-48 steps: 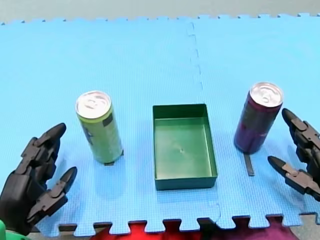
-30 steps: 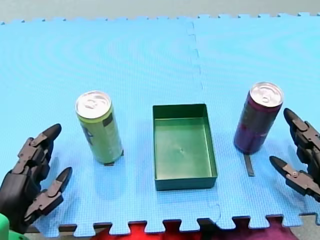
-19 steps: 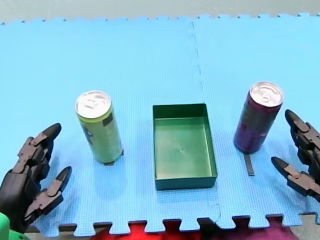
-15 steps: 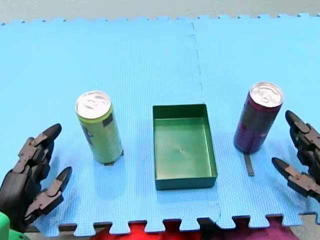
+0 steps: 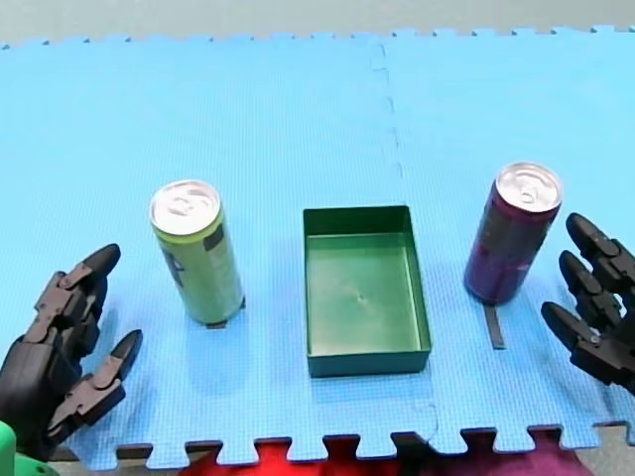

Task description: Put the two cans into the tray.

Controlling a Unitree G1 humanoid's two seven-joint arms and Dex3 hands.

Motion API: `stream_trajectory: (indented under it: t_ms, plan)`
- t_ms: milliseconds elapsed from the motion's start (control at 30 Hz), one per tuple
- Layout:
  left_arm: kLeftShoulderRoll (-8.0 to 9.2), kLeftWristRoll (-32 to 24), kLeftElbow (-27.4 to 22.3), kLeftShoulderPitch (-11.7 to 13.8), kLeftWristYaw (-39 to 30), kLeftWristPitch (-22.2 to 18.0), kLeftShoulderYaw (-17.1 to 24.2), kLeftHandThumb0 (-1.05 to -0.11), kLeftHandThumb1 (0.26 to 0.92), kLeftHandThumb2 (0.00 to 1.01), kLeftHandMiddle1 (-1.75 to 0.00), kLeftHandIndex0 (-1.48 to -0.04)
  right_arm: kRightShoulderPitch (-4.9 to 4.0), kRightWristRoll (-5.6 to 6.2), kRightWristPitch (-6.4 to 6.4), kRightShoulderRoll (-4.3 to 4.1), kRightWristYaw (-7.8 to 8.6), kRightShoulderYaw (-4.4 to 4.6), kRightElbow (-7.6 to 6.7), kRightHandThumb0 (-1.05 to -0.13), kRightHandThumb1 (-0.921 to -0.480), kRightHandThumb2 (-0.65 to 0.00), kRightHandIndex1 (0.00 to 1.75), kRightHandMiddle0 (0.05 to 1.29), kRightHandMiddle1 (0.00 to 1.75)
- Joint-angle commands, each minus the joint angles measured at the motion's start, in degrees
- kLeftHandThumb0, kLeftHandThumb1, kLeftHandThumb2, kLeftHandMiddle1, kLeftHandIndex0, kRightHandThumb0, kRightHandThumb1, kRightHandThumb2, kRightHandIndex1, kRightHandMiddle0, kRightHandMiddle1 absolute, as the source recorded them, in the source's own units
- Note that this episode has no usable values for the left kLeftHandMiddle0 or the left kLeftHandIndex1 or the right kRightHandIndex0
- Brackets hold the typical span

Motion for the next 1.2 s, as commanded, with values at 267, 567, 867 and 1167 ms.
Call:
stream_trajectory:
  t_ms: [267,567,867,1167]
  plan:
    - [0.38,0.9,-3.0,1.0,1.4,3.4,-0.7,-1.048,0.921,0.46,-0.01,-0.06,-1.68,-0.34,0.97,-0.71,0.0,-1.2,0.26,-1.048,-0.921,-0.475,0.0,0.11,0.0]
    - [0.41,1.5,-4.5,1.3,2.4,4.7,-1.1,-1.048,0.921,0.45,-0.01,-0.06,-3.9,-4.2,-2.18,-0.68,-4.31,-0.65,3.26,-1.048,-0.921,-0.339,0.0,0.1,0.0]
    - [0.34,2.0,-6.9,2.2,3.6,6.4,-1.6,-1.048,0.921,0.43,-0.01,-0.06,-4.84,-4.88,3.25,-0.27,-8.23,-0.61,1.26,-0.805,-0.564,-0.004,0.0,0.09,0.0]
    - [0.27,1.9,-8.1,2.7,4.5,7.9,-1.8,-1.048,0.921,0.42,-0.01,-0.06,-4.19,-7.28,4.35,-0.51,-10.35,0.83,-1.19,-0.758,-0.558,-0.002,0.0,0.08,0.0]
